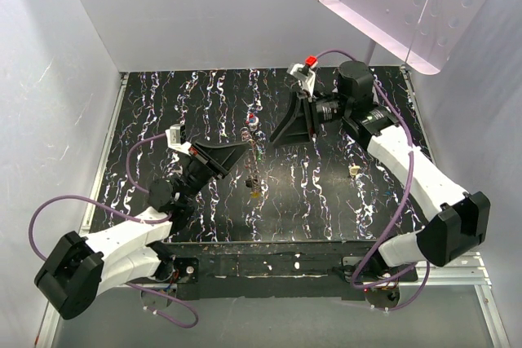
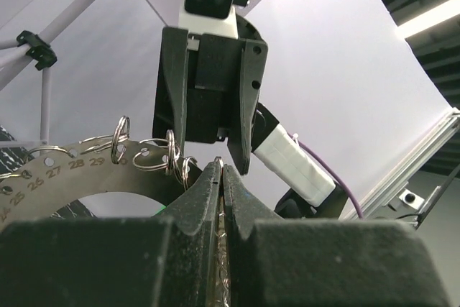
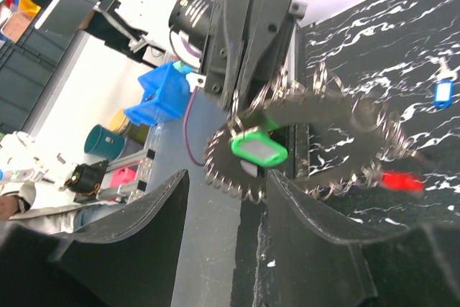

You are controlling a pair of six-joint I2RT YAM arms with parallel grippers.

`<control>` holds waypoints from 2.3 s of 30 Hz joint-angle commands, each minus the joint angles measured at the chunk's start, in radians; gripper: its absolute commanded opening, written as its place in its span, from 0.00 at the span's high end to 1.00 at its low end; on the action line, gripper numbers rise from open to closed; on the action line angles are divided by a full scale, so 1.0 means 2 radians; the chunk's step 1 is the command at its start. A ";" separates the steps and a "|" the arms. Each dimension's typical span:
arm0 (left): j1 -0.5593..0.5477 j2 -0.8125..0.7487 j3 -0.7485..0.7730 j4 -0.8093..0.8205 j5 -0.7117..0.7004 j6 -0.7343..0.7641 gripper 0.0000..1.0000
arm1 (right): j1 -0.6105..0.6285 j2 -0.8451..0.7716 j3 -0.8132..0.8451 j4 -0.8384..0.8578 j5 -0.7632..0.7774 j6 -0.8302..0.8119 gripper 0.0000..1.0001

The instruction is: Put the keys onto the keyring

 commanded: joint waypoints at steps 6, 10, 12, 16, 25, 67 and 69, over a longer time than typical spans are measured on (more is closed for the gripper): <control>-0.008 0.012 0.011 0.117 -0.025 -0.017 1.00 | 0.009 0.037 0.059 0.072 0.028 0.047 0.46; -0.010 0.017 0.014 0.120 -0.021 -0.016 1.00 | 0.018 0.037 0.046 0.058 0.031 0.038 0.50; -0.009 0.017 0.013 0.121 -0.020 -0.016 1.00 | 0.019 0.035 0.040 0.056 0.031 0.038 0.53; -0.011 0.017 0.013 0.123 -0.018 -0.015 1.00 | 0.022 0.031 0.032 0.052 0.030 0.038 0.57; -0.011 0.016 0.016 0.124 -0.015 -0.015 1.00 | 0.027 0.028 0.020 0.037 0.037 0.027 0.58; -0.012 0.017 0.016 0.132 -0.011 -0.011 1.00 | 0.048 0.017 -0.009 0.043 0.016 0.032 0.99; -0.012 0.017 0.017 0.132 -0.005 -0.008 1.00 | 0.048 0.017 -0.010 0.036 0.029 0.030 0.99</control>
